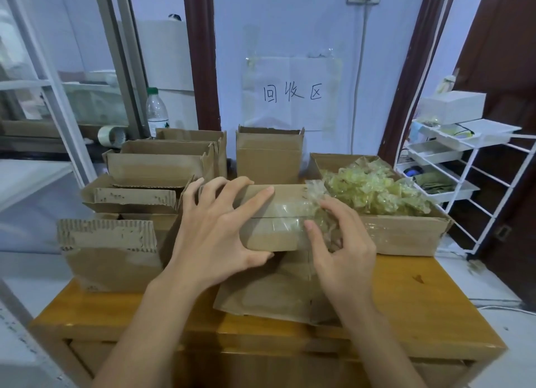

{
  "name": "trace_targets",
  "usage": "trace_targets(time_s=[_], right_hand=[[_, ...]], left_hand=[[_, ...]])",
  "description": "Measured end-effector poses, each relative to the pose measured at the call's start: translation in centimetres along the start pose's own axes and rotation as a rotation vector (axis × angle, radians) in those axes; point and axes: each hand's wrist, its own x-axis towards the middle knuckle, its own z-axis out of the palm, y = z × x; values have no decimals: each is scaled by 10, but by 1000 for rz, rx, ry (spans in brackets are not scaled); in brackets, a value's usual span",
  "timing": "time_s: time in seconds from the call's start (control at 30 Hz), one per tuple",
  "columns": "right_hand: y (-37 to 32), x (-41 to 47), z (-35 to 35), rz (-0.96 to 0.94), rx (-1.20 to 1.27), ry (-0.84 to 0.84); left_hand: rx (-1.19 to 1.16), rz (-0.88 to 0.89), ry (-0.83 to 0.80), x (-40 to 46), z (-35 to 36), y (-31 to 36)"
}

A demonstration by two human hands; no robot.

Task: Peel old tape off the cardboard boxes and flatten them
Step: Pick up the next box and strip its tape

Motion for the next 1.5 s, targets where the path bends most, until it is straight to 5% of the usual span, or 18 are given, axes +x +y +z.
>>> trace_targets(time_s=[0.27,0.47,0.8,1.5], right_hand=[[-18,37,-10,-35,47,52],[-60,71,-53,-111,88,139],[-36,5,-59,-92,-198,76],[-43,-3,-69,-118,-177,-52]], left_hand=[[70,64,230,31,-34,-1],[30,94,252,42,-102,12],[-163,-13,-185,-9,-64,30],[-187,-19,-154,-20,-54,40]])
